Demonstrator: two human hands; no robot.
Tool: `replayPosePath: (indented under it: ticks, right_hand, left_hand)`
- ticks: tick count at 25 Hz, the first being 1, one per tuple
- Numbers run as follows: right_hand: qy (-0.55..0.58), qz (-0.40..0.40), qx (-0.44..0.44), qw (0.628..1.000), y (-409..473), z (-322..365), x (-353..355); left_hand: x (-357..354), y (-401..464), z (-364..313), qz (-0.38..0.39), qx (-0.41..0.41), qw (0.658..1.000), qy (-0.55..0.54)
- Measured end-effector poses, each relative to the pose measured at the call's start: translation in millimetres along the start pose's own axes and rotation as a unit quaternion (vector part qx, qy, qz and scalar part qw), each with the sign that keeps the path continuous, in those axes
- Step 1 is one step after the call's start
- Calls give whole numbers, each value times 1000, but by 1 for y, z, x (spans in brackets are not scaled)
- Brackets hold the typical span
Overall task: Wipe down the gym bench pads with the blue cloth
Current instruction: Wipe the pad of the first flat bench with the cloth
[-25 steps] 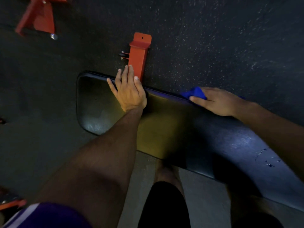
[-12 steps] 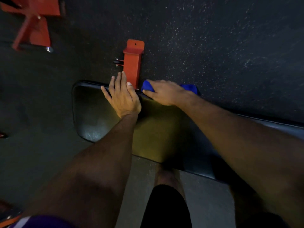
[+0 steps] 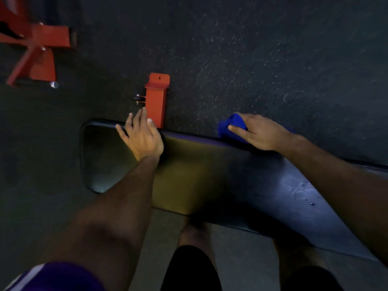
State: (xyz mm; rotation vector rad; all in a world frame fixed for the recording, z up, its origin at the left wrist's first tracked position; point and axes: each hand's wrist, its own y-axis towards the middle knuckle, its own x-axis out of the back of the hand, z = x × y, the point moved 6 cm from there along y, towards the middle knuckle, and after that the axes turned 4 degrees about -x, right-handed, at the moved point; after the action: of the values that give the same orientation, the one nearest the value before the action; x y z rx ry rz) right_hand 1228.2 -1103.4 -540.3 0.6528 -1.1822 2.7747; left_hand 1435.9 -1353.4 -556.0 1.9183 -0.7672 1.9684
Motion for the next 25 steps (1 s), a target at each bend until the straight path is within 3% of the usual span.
replayPosePath:
  ticks: [4, 6, 9, 11, 16, 20, 25]
  right_hand:
    - [-19, -111, -5, 994, -46, -55, 66]
    - [-24, -94, -48, 994, -65, -89, 75]
    - [-38, -22, -75, 996, -73, -103, 43]
    - [-94, 38, -70, 992, -66, -92, 3]
    - [-162, -15, -57, 985, -49, -68, -18]
    - [-160, -11, -15, 987, -81, -96, -3]
    - [-131, 36, -155, 979, -161, -217, 46]
  left_hand:
    - [17, -10, -7, 32, 20, 999, 0]
    - [23, -29, -58, 18, -36, 999, -13]
    - [-2, -75, -167, 81, -151, 985, -38]
    - [-19, -95, -205, 106, -157, 981, -34]
    - [-30, -96, -205, 69, -145, 987, -20]
    - [-29, -96, -211, 71, -152, 985, -26]
    - [-30, -95, -210, 70, -155, 985, -30]
